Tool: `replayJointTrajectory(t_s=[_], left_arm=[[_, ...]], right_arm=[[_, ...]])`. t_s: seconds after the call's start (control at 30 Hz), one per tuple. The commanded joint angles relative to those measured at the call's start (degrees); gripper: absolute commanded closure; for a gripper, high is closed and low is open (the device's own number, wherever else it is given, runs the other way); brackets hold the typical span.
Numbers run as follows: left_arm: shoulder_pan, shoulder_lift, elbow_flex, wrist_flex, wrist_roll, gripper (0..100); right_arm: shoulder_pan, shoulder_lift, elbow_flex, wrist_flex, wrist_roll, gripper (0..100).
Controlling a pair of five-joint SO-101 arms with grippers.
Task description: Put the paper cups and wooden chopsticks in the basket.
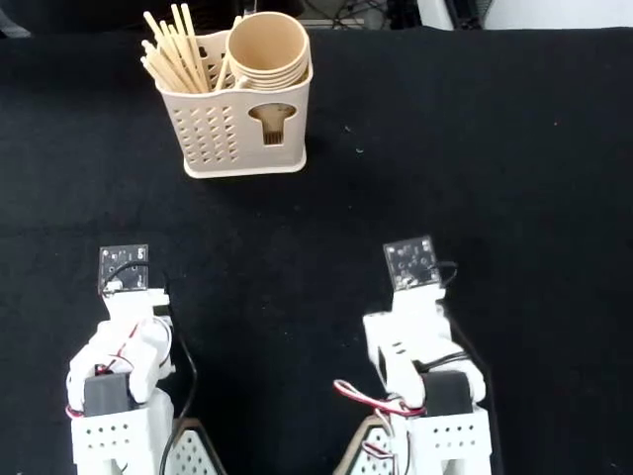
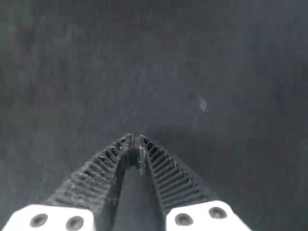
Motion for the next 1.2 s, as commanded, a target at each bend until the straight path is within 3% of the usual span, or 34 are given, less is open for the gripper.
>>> replayJointTrajectory(t_s=[0.0, 0.1, 0.27, 1.17], left_arm=[[0.48, -0.35, 0.84, 1.14, 0.44, 97], [0.75, -0.35, 0.84, 1.14, 0.44, 97], [0.75, -0.35, 0.84, 1.14, 0.53, 97], [0.31, -0.35, 0.84, 1.14, 0.53, 97]], right_arm=[[0.62, -3.3, -0.13, 2.2, -0.62, 98.3], [0.44, -3.3, -0.13, 2.11, -1.41, 98.4], [0.44, -3.21, -0.13, 2.02, -9.49, 98.4], [0.53, -3.56, -0.13, 2.02, -9.49, 98.3]])
